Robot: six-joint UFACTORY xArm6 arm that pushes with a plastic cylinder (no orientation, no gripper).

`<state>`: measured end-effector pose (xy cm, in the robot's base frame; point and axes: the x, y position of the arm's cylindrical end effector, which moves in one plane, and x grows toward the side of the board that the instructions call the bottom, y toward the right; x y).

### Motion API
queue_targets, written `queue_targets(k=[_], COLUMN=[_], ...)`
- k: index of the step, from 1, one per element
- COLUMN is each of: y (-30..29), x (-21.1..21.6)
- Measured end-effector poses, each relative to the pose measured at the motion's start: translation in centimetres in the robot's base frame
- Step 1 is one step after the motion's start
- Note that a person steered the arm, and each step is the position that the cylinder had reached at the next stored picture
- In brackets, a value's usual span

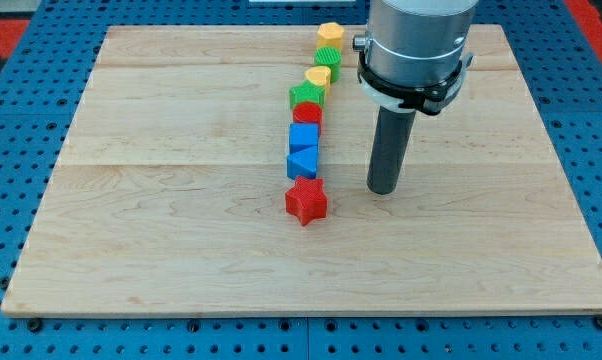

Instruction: Point your arm towards red circle

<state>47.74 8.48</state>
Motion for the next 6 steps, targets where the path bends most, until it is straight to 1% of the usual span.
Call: queue_targets(k=[2,3,4,5,6], y=[-0.6,0.9,0.6,0.6,-0.8], x=[0.0,-4.6,-10.3,-12.3,-12.3])
